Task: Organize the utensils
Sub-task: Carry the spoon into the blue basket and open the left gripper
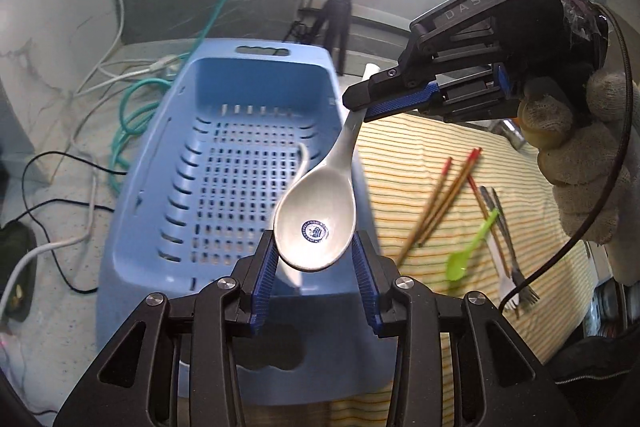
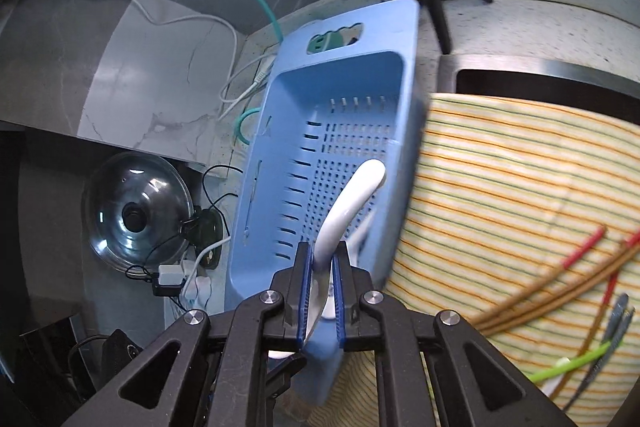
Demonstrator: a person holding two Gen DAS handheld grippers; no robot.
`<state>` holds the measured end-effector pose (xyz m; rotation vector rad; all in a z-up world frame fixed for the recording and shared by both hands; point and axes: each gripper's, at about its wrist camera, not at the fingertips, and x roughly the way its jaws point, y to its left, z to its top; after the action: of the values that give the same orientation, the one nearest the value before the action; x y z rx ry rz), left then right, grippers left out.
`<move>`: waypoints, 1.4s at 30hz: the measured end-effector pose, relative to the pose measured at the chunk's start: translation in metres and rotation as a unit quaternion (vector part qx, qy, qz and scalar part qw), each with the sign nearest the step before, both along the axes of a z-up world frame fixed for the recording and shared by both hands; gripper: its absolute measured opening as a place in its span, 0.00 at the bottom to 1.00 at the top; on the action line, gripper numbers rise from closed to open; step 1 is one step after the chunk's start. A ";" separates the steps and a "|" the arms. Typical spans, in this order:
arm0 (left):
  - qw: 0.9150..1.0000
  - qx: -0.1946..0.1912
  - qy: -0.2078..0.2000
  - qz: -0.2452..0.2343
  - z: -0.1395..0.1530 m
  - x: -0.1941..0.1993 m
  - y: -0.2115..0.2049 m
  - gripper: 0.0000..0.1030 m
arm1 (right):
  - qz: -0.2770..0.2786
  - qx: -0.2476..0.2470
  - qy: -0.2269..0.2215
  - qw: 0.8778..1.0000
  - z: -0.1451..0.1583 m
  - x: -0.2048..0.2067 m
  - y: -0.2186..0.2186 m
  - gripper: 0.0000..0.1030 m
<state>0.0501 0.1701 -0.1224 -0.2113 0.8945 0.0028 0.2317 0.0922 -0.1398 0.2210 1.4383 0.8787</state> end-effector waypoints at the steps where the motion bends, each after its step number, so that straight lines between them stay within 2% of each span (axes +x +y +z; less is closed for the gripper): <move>1: 1.000 0.001 0.002 0.006 -0.001 0.001 0.006 0.35 | 0.003 -0.001 -0.002 1.000 -0.002 0.000 0.008 0.09; 11: 0.999 0.014 0.021 0.033 -0.009 0.008 0.036 0.34 | 0.042 -0.025 -0.030 0.998 -0.010 0.005 0.068 0.10; 18: 0.999 0.019 0.030 0.033 -0.013 0.014 0.045 0.34 | 0.051 -0.033 -0.033 0.998 -0.020 0.010 0.083 0.12; 22: 0.998 0.026 0.034 0.047 -0.013 0.016 0.050 0.34 | 0.055 -0.046 -0.051 0.996 -0.022 0.012 0.087 0.15; 23: 0.998 0.028 0.036 0.052 -0.013 0.016 0.051 0.37 | 0.057 -0.046 -0.054 0.996 -0.022 0.013 0.088 0.18; 25: 0.997 0.026 0.040 0.062 -0.013 0.016 0.055 0.46 | 0.056 -0.047 -0.060 0.996 -0.021 0.013 0.087 0.37; 27: 0.997 0.024 0.038 0.064 -0.013 0.015 0.056 0.46 | 0.055 -0.049 -0.071 0.995 -0.018 0.013 0.085 0.42; 35: 0.997 0.026 0.036 0.056 -0.008 0.012 0.050 0.46 | 0.052 -0.049 -0.078 0.994 -0.011 0.014 0.074 0.43; 42: 0.998 0.035 0.018 0.050 0.009 0.006 0.038 0.46 | 0.047 -0.034 -0.084 0.995 0.008 0.013 0.051 0.43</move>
<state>0.0564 0.2080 -0.1131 -0.1919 0.9179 0.1315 0.2443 0.1435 -0.1318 0.0277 1.3266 0.9023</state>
